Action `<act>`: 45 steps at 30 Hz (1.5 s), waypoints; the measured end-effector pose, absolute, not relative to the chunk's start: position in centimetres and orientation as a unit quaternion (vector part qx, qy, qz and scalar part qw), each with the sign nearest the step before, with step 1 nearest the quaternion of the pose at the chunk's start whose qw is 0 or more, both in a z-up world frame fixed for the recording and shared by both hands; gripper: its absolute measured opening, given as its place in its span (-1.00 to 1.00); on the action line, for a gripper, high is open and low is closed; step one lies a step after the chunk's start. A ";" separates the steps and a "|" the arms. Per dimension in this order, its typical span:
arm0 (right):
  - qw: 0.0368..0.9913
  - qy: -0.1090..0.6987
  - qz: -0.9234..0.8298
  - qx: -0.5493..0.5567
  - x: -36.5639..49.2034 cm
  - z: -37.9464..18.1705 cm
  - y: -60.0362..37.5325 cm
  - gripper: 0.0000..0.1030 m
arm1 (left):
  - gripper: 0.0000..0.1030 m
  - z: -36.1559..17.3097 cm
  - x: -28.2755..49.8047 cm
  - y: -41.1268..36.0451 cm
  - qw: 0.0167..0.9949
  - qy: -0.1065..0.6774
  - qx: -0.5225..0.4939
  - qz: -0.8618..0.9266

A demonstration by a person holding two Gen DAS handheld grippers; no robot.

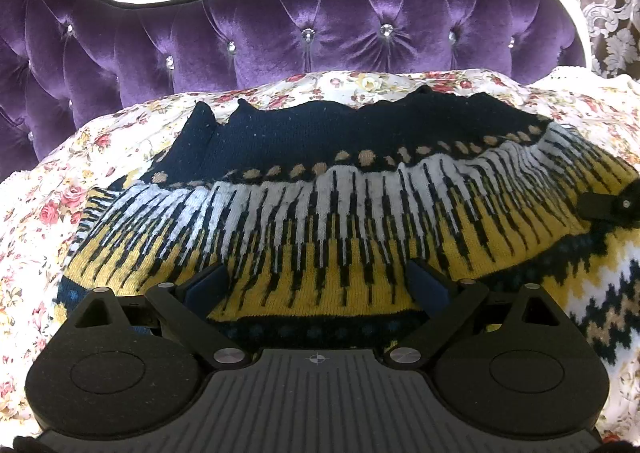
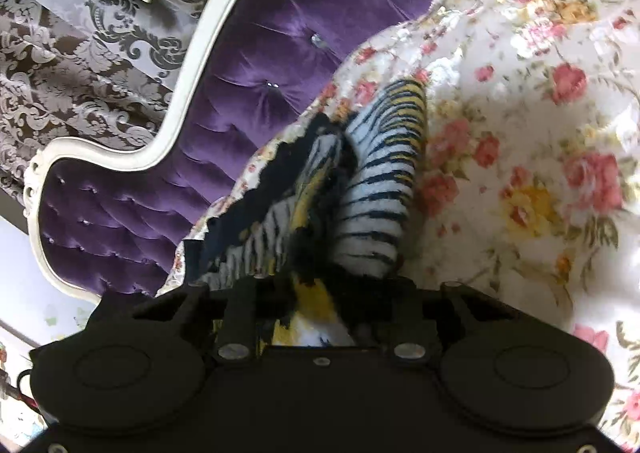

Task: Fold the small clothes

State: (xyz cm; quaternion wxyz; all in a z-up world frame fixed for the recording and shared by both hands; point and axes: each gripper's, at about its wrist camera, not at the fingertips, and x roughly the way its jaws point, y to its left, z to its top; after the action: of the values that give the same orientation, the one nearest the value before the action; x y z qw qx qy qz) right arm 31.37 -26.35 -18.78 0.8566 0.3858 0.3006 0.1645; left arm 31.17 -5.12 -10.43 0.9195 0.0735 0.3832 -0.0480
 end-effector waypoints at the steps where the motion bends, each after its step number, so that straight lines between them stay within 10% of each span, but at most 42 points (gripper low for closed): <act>1: 0.864 0.297 0.162 0.373 31.2 -18.3 -26.1 -0.33 | 0.90 -10.4 31.2 -5.1 0.920 0.383 0.073 -0.049; 45: 0.929 0.270 0.115 0.226 29.4 -14.0 -21.3 -0.34 | 0.78 -10.3 22.3 10.3 0.933 0.351 -0.074 -0.002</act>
State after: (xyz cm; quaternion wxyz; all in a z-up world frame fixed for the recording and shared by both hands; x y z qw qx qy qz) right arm 29.44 -21.30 -13.96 0.9290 0.2259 0.2697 0.1152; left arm 22.34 10.34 -10.31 0.9332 -0.0744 0.3515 -0.0017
